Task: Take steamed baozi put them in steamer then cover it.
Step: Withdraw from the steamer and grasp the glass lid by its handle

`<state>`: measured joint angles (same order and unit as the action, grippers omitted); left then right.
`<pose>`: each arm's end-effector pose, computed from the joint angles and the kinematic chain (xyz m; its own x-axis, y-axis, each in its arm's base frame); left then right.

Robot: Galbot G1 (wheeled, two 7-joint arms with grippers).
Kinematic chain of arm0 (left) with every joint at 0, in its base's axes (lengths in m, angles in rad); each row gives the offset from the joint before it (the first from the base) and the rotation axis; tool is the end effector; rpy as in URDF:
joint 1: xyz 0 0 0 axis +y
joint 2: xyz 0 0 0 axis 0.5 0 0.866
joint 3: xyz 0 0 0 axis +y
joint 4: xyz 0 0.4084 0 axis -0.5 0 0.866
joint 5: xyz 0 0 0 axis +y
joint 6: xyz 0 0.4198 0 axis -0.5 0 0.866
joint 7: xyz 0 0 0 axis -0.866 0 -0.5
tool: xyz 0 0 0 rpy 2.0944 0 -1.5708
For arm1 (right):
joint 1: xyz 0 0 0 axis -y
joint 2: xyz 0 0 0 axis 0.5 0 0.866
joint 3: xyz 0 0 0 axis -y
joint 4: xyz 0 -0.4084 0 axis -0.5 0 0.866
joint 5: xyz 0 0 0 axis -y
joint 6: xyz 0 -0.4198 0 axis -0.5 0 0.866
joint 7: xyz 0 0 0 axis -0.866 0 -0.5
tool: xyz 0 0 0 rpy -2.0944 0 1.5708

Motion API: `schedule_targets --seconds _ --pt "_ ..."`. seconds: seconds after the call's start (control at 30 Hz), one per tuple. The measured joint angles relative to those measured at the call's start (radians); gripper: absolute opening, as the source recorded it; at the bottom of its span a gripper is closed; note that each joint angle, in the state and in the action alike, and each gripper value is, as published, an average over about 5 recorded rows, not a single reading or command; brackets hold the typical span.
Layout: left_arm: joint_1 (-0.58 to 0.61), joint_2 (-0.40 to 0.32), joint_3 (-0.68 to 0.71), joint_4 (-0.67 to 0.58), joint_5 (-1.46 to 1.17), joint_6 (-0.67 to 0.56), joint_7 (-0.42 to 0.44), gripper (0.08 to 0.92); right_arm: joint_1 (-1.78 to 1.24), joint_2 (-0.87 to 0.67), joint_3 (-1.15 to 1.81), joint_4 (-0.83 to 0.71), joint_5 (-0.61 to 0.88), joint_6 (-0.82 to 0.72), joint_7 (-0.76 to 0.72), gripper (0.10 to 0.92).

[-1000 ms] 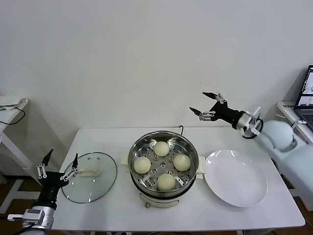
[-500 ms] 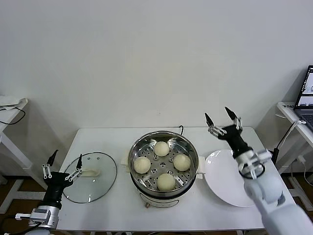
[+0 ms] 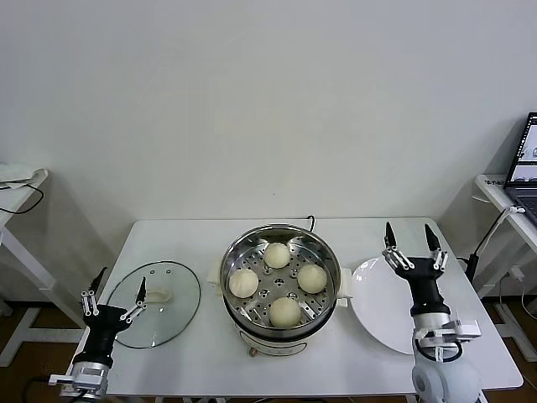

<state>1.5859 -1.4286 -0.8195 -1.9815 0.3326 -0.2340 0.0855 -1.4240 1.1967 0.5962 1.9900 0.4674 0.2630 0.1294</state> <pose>0.2019 0.1452 -0.3798 -0.9978 -0.0071 -0.0657 -0.0436 0.8185 0.5728 0.2780 -0.1127 -0.3369 -0.9568 0.0693 -0.2825 0.0333 0.9909 0.1301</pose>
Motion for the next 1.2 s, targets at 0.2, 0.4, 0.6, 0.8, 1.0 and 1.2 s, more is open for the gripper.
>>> schedule_targets --seconds 0.2,0.4,0.6,0.8,1.0,1.2 --pt "0.005 0.018 0.000 0.073 0.258 -0.080 -0.072 0.823 -0.021 0.034 0.019 -0.001 -0.007 0.003 0.015 0.823" --pt "-0.004 0.034 -0.010 0.158 0.520 -0.134 -0.158 0.823 -0.028 0.054 0.025 -0.012 -0.013 0.002 0.020 0.823" --pt "-0.027 0.038 -0.020 0.236 0.731 -0.175 -0.230 0.823 -0.032 0.067 0.029 -0.025 -0.018 0.002 0.021 0.823" --pt "-0.061 0.042 -0.023 0.304 0.864 -0.192 -0.268 0.823 -0.032 0.074 0.033 -0.038 -0.022 0.002 0.020 0.823" --pt "-0.100 0.043 -0.016 0.362 0.946 -0.193 -0.288 0.823 -0.026 0.077 0.034 -0.051 -0.022 0.003 0.017 0.823" --pt "-0.141 0.045 -0.014 0.403 0.989 -0.189 -0.297 0.823 -0.024 0.080 0.035 -0.063 -0.023 0.006 0.011 0.823"
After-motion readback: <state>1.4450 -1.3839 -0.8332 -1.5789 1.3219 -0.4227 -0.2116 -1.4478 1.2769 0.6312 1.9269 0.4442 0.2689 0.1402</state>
